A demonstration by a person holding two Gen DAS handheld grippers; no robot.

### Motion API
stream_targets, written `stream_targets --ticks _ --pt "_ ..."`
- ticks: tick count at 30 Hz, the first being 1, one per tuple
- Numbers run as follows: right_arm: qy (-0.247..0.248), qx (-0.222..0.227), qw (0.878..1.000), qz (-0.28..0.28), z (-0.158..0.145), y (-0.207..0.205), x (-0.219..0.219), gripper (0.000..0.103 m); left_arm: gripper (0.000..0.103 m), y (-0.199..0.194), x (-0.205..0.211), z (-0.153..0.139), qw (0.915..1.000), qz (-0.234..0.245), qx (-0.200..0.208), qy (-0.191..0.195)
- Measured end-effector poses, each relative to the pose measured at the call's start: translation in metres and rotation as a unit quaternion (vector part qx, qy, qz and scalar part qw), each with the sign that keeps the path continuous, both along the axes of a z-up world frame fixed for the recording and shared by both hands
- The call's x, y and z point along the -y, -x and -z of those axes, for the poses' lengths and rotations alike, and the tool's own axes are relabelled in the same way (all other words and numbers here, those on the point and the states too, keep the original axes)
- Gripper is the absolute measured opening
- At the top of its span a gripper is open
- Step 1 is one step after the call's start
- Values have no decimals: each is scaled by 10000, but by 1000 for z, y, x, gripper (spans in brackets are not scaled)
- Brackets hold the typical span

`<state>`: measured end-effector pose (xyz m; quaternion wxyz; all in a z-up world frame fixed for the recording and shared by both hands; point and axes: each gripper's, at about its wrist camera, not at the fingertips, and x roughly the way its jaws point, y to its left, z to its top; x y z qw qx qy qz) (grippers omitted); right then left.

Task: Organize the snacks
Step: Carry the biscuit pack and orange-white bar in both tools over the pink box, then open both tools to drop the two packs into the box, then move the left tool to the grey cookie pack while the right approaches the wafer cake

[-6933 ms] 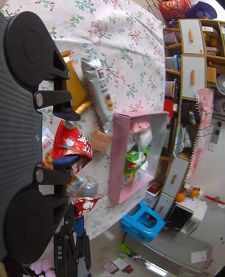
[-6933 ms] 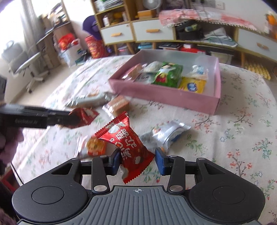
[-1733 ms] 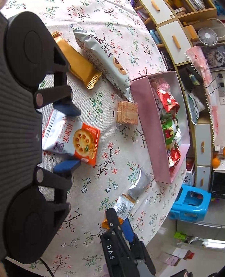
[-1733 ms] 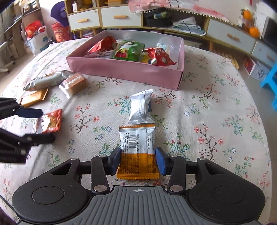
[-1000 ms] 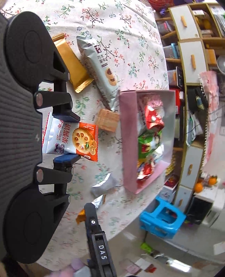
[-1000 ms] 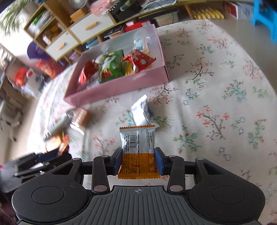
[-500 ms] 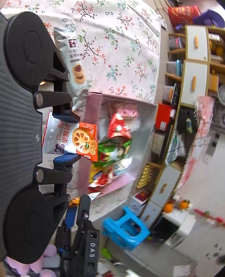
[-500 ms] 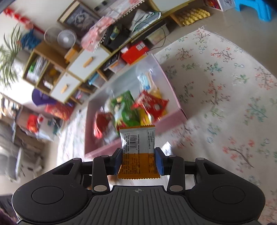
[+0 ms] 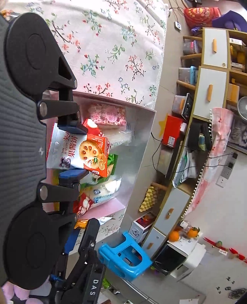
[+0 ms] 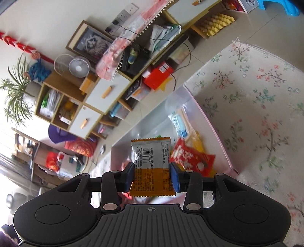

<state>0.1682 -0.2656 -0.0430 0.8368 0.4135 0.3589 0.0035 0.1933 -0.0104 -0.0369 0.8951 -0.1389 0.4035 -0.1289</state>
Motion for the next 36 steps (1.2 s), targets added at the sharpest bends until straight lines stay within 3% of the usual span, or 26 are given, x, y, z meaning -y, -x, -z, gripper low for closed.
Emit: stream_targets --ticks 6,12,16,17,19,21,25,36 --pt "-25 38 10000 40 11 -11 1 39 36 -11 -1 7 9999 -39 -23 -143" --pt "255 166 9995 -65 11 -14 -11 40 36 -16 -4 3 9998 -59 81 -161" --pt "336 305 9989 -68 5 -12 -15 42 38 -13 -1 -1 9995 148 151 -218" --pt "353 331 9988 -70 3 -11 -15 43 42 -11 -1 -2 9994 155 168 -260" --pt "316 339 9989 -95 1 -10 -15 56 55 -7 1 -5 9990 147 220 -349" --pt "320 344 9988 -100 -1 -9 -15 61 57 -4 0 -7 9988 181 240 -374" --pt "415 335 9985 -158 -6 -6 -16 67 72 2 -4 -11 9985 184 251 -453" --pt "1231 320 9908 -461 -32 17 -25 83 97 38 -37 -28 9947 -192 408 -927"
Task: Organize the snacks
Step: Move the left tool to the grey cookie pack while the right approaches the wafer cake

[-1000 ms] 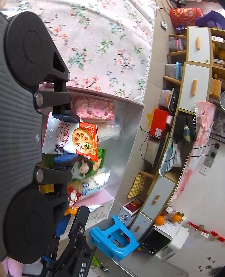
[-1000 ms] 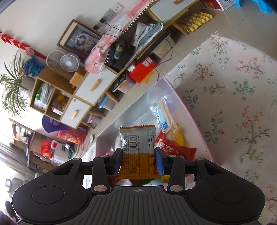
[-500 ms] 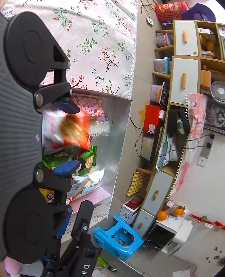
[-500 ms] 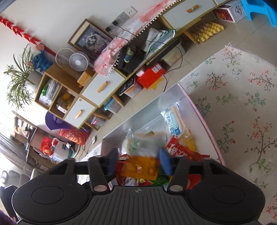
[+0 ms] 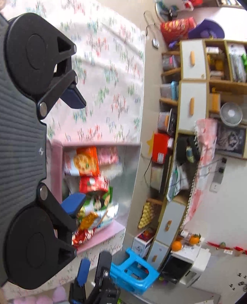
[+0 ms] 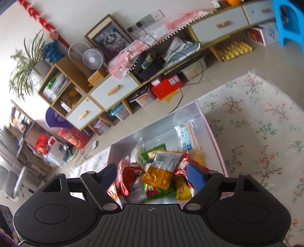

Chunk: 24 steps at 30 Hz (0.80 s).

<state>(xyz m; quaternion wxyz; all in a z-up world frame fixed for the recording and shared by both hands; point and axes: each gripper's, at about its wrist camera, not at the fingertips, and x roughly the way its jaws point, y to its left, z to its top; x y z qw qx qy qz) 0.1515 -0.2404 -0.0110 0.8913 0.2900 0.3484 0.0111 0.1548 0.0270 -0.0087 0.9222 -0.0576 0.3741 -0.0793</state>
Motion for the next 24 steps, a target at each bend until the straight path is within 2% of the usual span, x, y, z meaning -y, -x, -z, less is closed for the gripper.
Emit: stream_targets --ticks 5,10,14,16,21,24 --pt "389 -117 9991 -136 -6 13 -10 84 102 19 -17 -3 9998 -185 -43 -94" --pt "995 -190 9939 -429 -7 29 -27 84 102 38 -30 3 9998 -122 -64 -130" --pt "1474 -140 9863 -726 -7 42 -45 86 102 49 -40 12 9994 -52 -76 -343" --pt "1631 -108 9831 -830 -4 49 -53 95 102 53 -45 17 9985 16 -86 -548" --pt "2122 12 9702 -1170 2 57 -76 95 102 60 -57 30 9959 140 -107 -890" --pt "2489 101 9581 -1411 11 60 -93 95 102 64 -63 38 9946 255 -108 -1002"
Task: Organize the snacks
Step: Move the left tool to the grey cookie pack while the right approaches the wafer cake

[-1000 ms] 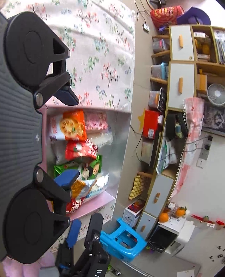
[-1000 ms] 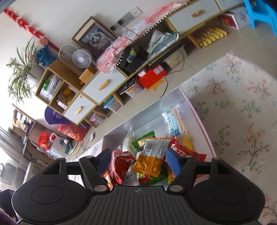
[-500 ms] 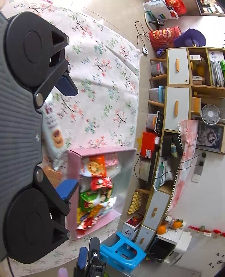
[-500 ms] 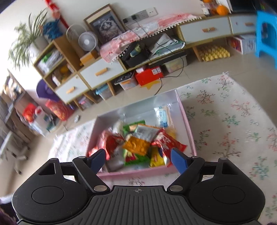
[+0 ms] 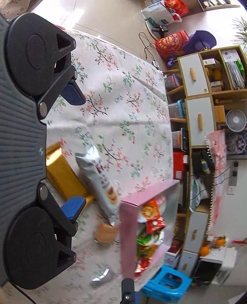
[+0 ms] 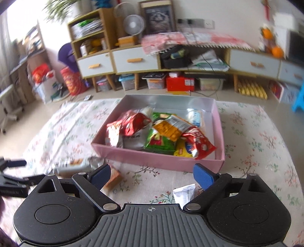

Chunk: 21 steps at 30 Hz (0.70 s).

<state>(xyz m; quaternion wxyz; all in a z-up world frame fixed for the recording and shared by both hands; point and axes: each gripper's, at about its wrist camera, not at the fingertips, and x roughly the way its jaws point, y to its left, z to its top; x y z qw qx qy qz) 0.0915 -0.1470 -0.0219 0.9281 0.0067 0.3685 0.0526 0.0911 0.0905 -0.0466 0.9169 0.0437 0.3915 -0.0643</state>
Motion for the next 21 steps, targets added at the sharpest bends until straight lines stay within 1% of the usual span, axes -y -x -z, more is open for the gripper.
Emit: stream_targets --ticks 2,5,9,11,15,18,21 --pt "213 21 9995 -252 7 1 -11 96 102 4 -4 3 9999 118 78 23" --pt "431 11 9969 -657 16 2 -27 96 102 5 -8 9 9992 302 126 211" --pt "640 -42 9908 -1191 28 5 -47 96 102 -1 -4 15 9984 513 193 112" --pt "699 -81 9877 -1395 35 5 -55 96 102 -5 -3 18 9981 570 189 139" --pt "798 -165 9825 -1674 47 4 -63 96 102 -14 0 23 9972 699 205 195" --pt "767 -196 9812 -1760 53 -1 -64 96 101 -19 5 24 9957 862 238 249" --pt "695 -257 9817 -1755 60 -8 -64 96 95 -26 12 27 9949 971 174 222"
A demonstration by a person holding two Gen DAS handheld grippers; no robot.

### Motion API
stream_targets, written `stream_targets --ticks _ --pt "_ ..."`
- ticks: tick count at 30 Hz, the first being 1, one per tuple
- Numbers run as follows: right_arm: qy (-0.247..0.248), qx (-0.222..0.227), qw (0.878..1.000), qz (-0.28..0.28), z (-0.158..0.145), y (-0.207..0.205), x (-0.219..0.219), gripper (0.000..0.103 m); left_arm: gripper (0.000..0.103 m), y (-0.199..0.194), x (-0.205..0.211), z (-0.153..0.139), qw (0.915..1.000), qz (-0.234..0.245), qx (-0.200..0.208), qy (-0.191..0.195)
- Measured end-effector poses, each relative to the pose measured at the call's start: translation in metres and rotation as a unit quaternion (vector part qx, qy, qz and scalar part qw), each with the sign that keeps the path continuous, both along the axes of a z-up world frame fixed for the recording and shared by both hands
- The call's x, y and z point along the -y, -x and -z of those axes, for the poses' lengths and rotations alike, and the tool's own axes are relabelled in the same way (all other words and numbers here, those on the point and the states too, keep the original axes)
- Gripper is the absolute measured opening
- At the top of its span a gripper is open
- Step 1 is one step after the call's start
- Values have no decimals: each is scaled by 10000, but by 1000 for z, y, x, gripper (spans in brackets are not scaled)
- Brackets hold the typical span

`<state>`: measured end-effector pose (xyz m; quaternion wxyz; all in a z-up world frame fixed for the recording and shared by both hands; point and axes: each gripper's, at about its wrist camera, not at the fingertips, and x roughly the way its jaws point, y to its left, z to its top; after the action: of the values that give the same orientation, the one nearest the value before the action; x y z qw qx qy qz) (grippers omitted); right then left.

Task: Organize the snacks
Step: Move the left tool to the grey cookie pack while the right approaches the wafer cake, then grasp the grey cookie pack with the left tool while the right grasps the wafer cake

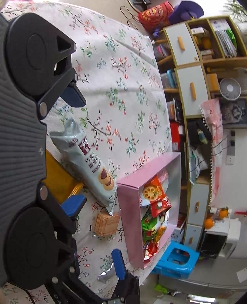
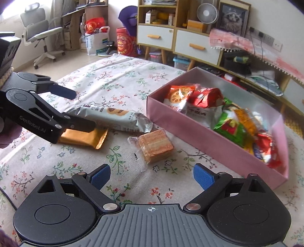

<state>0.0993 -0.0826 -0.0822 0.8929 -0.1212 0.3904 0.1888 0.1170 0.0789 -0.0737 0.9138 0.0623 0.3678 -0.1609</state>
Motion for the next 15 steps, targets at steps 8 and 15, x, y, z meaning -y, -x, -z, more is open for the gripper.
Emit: stream_targets --ticks 8,15 --pt "-42 -94 9998 190 8 -23 -1 96 75 -16 14 2 9998 63 -185 25" --pt "-38 -84 9994 326 8 -32 -2 95 65 -20 21 3 9990 221 -382 -23"
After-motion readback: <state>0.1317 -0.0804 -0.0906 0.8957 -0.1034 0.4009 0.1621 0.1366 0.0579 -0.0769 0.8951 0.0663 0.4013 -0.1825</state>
